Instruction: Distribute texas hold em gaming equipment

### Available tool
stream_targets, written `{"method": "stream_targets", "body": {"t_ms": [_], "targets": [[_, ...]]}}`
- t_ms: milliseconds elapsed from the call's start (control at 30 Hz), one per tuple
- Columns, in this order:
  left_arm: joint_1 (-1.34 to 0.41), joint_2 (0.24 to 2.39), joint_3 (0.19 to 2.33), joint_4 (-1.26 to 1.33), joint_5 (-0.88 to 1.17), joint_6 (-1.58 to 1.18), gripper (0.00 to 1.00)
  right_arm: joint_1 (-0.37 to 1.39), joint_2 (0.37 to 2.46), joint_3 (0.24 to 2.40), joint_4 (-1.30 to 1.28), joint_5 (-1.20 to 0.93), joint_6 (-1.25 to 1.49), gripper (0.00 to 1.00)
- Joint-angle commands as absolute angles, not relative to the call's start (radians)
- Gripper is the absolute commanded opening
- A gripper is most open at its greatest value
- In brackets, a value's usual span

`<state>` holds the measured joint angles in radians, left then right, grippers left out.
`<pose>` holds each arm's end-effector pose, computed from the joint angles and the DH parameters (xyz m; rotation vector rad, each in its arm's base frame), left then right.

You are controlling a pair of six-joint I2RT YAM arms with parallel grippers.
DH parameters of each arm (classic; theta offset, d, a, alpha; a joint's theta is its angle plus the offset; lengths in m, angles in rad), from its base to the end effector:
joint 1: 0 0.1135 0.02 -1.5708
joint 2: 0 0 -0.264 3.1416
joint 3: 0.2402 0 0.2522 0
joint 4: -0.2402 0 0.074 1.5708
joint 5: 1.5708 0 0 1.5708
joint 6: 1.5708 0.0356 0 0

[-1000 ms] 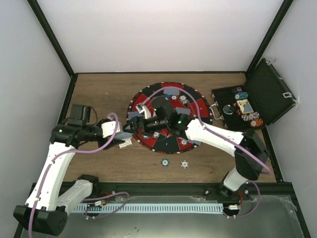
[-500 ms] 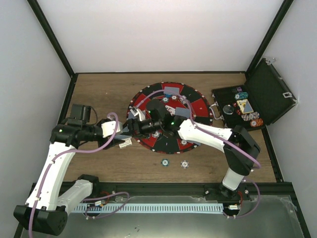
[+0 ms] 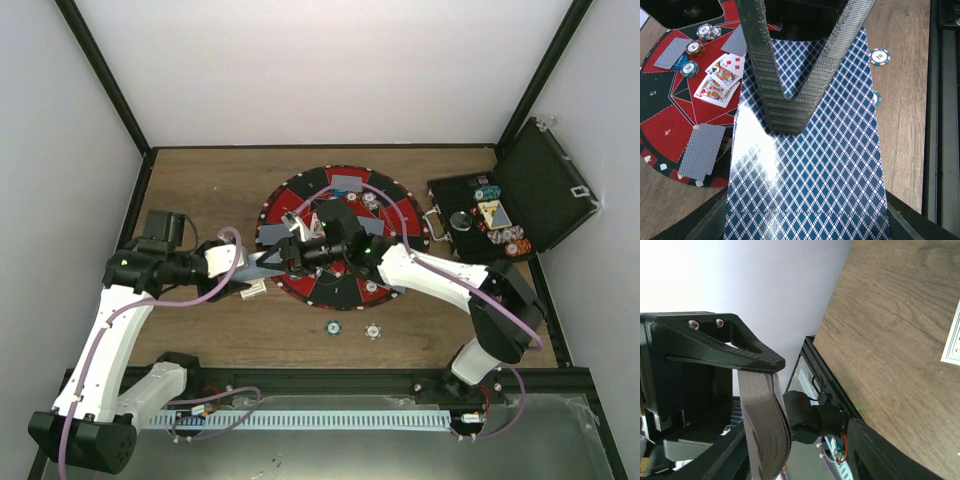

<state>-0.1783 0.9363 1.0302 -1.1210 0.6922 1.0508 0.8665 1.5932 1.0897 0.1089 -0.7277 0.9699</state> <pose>0.1477 -0.0497 0.3220 1.5336 1.7673 -0.4867 0.2165 0.2914 0.2731 -0.4696 2.3536 1.7703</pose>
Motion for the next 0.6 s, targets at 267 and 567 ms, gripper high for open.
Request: {"method": "stream_targets", "body": {"t_ms": [267, 567], "targets": [[-0.178, 0.920, 1.032, -1.100, 0.758, 1.067, 0.14, 0.842, 1.489, 1.105, -0.057, -0.642, 0.960, 0.05], [-0.178, 0.928, 1.013, -1.081, 0.710, 1.069, 0.13, 0.701, 1.394, 1.094, -0.181, -0.661, 0.888, 0.01]]}}
